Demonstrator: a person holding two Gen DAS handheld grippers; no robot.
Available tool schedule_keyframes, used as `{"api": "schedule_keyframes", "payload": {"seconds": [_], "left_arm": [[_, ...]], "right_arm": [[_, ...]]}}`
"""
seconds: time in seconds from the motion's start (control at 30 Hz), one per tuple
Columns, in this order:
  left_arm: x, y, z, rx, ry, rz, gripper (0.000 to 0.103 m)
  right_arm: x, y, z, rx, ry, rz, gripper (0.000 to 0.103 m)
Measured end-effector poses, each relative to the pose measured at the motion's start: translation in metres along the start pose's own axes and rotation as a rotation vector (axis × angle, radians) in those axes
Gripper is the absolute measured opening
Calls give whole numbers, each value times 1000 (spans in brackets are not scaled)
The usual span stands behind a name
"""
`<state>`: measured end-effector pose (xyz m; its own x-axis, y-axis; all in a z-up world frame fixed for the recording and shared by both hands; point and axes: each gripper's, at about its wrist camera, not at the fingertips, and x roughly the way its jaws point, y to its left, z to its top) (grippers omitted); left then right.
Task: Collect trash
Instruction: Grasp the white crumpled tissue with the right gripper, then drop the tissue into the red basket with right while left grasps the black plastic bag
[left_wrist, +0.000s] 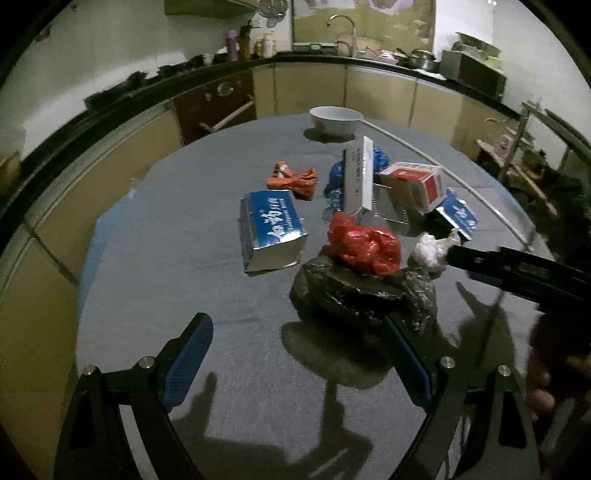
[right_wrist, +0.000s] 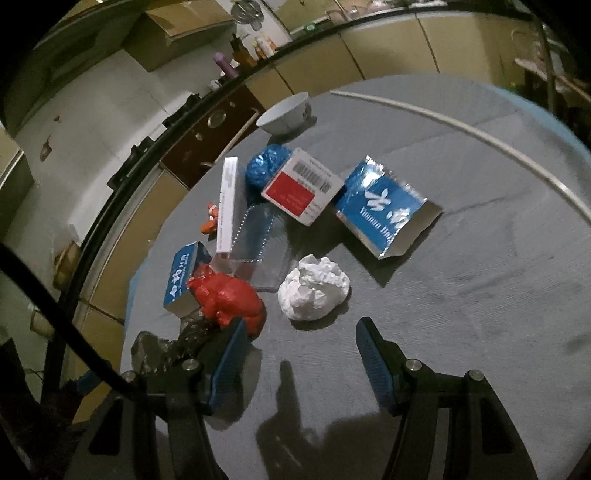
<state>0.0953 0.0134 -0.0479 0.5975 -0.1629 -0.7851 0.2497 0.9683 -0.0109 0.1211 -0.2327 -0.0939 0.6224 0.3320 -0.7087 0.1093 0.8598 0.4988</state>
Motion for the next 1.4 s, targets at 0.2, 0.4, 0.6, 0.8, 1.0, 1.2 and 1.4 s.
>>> {"api": "schedule_keyframes", "payload": {"seconds": [0.2, 0.4, 0.6, 0.8, 1.0, 1.2, 1.4], "left_arm": [[5, 5, 9, -1, 0, -140, 92], [26, -1, 24, -26, 37, -215, 92], [54, -10, 28, -70, 85, -312, 74], [64, -16, 21, -100, 120, -335, 11], [50, -21, 5, -92, 121, -329, 3], [20, -38, -17, -50, 113, -340, 3], [-27, -91, -34, 89, 82, -412, 2]], "right_arm": [[27, -7, 12, 84, -6, 8, 65], [43, 0, 22, 57, -13, -31, 53], [44, 3, 20, -8, -11, -28, 34], [25, -7, 5, -21, -13, -11, 33], [-13, -29, -15, 19, -34, 4, 33], [-65, -56, -43, 57, -69, 12, 33], [-140, -109, -79, 148, -153, -25, 33]]}}
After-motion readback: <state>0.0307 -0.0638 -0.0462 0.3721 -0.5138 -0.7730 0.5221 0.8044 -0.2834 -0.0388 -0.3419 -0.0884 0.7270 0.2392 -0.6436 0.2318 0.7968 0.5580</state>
